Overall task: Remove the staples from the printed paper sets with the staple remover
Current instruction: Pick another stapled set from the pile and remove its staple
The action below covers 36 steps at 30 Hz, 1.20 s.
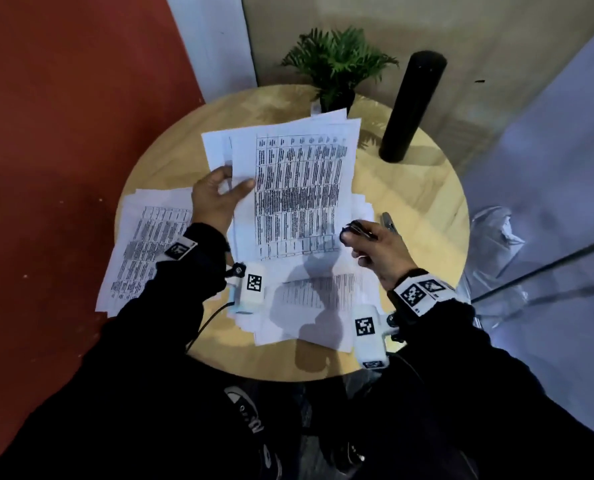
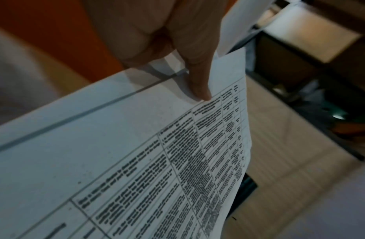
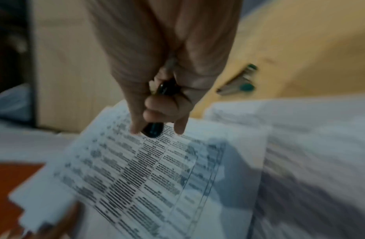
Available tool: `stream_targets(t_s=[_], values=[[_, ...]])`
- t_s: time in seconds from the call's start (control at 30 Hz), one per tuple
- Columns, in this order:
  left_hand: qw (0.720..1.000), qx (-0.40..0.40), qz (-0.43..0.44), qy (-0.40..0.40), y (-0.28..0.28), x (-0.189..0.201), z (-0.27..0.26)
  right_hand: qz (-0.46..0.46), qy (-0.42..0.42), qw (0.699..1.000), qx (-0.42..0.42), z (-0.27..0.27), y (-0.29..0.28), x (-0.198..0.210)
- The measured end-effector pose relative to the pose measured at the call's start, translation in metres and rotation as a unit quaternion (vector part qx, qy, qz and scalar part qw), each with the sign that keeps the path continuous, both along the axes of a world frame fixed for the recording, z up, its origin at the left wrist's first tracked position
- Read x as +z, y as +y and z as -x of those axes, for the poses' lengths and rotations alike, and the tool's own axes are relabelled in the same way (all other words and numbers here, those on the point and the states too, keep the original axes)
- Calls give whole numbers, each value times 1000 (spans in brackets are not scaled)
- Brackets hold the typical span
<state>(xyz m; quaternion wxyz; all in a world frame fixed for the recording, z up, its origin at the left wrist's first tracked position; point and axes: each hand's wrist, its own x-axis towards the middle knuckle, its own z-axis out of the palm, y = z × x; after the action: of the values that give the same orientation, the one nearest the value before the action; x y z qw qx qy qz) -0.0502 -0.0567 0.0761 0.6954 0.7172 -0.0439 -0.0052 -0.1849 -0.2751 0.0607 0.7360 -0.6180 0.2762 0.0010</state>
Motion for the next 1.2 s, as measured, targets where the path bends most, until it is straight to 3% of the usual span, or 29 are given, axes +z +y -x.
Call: stream_targets(t_s=[0.13, 0.27, 0.43, 0.6, 0.83, 0.97, 1.07, 1.2], values=[[992, -28, -15, -121, 11, 58, 9, 110, -82, 990, 31, -16, -4, 54], [983, -40, 34, -174, 21, 107, 24, 85, -139, 986, 46, -30, -9, 106], [982, -50, 67, -167, 32, 147, 38, -133, -198, 963, 126, -32, -7, 146], [982, -88, 93, -137, 47, 166, 46, -141, -226, 958, 103, -35, -3, 164], [975, -126, 134, -126, 58, 184, 52, -142, -244, 947, 152, -14, 2, 188], [977, -67, 77, -189, 58, 207, 57, -158, -282, 937, 133, -7, -5, 199], [956, -26, -5, -291, 61, 239, 57, -148, -300, 933, 135, 2, -9, 204], [925, -80, -158, -337, 50, 273, 65, -157, -323, 925, 125, 12, -8, 209]])
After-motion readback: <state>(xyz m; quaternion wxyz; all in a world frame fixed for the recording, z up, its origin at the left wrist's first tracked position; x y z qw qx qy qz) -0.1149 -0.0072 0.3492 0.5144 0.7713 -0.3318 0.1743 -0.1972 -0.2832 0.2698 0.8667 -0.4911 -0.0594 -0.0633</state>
